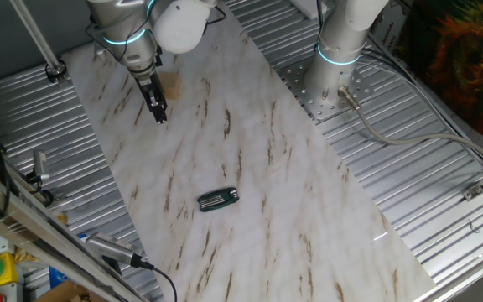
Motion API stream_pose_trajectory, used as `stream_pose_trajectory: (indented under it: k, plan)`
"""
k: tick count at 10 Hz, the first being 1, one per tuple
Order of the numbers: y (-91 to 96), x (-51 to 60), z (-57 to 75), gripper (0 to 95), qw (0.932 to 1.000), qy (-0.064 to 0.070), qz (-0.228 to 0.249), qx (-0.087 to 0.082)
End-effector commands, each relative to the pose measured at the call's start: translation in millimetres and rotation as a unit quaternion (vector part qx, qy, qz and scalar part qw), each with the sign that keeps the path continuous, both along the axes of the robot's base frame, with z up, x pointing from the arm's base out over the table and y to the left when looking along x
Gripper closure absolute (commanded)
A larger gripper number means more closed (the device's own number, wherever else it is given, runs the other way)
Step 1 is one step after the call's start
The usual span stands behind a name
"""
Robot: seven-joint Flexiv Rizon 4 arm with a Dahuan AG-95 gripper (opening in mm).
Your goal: Approach and touch the side of the small block
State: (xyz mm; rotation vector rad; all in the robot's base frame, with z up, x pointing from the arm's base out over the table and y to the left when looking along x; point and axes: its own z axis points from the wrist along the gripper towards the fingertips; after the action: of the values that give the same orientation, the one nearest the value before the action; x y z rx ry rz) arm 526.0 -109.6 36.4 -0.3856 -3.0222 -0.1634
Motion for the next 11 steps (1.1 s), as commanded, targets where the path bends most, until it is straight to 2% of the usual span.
stream_pose_trajectory:
  k: [1, 5, 8, 11]
  plan:
    - [0.1, 0.0, 0.3, 19.0, 1.0, 0.0, 0.0, 0.001]
    - [-1.6, -3.1, -1.2, 19.0, 1.0, 0.001, 0.004, 0.002]
    - [-4.9, -9.9, -3.7, 19.0, 0.9999, 0.0, 0.013, 0.001]
    - [-5.4, -10.3, -3.5, 19.0, 0.9999, 0.002, 0.013, -0.002]
